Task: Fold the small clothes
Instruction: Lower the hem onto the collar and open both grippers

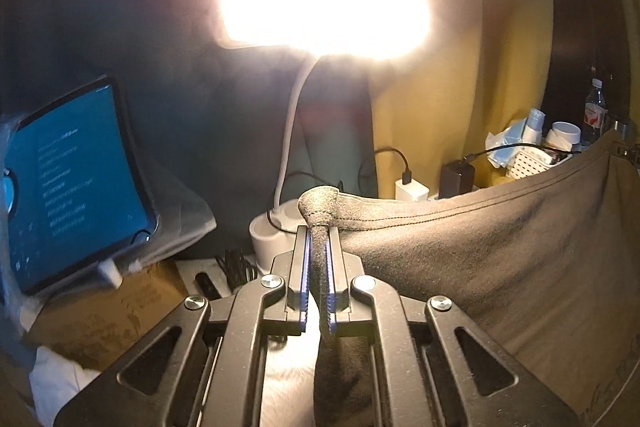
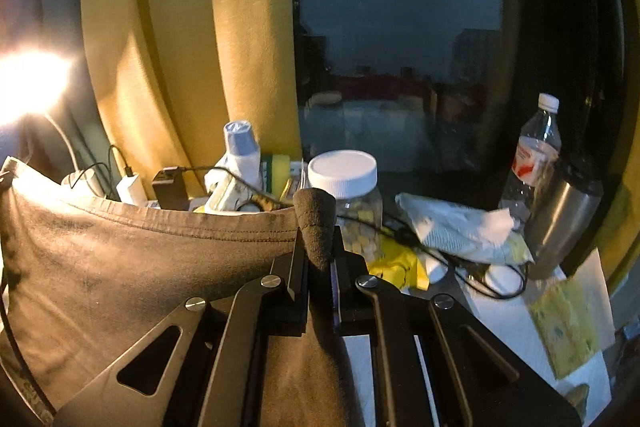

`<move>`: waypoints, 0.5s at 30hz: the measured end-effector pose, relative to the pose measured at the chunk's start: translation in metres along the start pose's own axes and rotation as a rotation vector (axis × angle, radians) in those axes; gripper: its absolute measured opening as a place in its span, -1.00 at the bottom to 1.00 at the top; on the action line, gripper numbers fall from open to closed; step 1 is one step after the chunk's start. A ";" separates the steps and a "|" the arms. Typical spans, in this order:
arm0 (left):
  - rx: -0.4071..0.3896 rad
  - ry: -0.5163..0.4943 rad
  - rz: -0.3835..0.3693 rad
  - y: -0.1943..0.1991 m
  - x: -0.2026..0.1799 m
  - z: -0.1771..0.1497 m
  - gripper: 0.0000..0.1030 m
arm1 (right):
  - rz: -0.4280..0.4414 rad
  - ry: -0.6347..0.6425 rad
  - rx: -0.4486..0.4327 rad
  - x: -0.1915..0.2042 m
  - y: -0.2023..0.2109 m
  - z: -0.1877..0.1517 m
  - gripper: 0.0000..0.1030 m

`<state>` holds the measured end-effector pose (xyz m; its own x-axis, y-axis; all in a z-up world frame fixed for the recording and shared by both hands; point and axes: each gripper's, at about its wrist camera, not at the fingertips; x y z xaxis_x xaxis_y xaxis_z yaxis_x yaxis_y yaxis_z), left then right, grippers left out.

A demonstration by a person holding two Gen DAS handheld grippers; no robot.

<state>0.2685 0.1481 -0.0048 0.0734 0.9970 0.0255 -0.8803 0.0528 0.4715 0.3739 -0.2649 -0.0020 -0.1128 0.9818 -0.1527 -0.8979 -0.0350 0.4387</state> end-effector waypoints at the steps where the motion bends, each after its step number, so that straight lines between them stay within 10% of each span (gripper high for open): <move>1: 0.001 -0.001 0.000 -0.003 0.001 0.001 -0.90 | -0.005 -0.001 -0.001 0.000 -0.005 0.002 -0.82; 15: 0.164 0.052 0.009 -0.076 0.012 -0.031 -0.87 | -0.089 0.034 0.130 0.010 -0.069 -0.034 -0.81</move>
<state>0.3216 0.1577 -0.0676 0.0377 0.9992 -0.0126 -0.7920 0.0376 0.6094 0.4203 -0.2589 -0.0637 -0.0514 0.9729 -0.2254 -0.8425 0.0789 0.5329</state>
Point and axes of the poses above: each gripper's, at about its wrist camera, not at the fingertips, and y roughly against the way its jaws point, x to its left, z to its top, and after that the axes turned 11 degrees about -z, right-handed
